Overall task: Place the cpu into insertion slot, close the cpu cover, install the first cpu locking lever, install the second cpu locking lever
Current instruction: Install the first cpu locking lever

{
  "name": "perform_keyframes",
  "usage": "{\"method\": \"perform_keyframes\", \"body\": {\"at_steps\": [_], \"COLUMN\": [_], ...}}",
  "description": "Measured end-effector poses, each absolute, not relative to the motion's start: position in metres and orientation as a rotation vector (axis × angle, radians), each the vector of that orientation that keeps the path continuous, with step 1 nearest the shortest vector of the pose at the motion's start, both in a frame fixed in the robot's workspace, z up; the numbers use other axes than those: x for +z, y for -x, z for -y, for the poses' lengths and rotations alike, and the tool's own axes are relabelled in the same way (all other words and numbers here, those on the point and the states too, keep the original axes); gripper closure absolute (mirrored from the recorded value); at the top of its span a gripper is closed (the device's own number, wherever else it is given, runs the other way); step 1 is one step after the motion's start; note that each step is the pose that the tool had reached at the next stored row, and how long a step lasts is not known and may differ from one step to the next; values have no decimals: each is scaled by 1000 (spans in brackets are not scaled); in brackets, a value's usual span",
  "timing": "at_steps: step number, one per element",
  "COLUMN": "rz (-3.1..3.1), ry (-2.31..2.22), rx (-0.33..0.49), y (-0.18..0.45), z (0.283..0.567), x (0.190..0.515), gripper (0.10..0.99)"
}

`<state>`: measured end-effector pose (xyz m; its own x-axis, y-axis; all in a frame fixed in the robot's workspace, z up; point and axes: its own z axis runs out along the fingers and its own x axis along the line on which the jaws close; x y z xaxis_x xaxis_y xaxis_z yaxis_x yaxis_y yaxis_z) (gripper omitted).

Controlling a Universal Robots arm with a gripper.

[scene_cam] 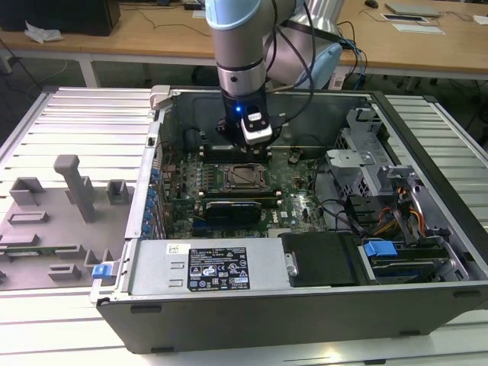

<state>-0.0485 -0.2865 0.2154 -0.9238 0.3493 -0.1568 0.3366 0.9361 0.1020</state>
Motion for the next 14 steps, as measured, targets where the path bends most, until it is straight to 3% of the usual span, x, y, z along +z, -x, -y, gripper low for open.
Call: {"method": "perform_keyframes", "body": {"at_steps": [6,14], "rz": [-2916,-2918], "ry": [-516,-515], "rx": [57,49], "y": [49,49], "z": [287,287], "x": [221,221], "gripper": [980,980]}}
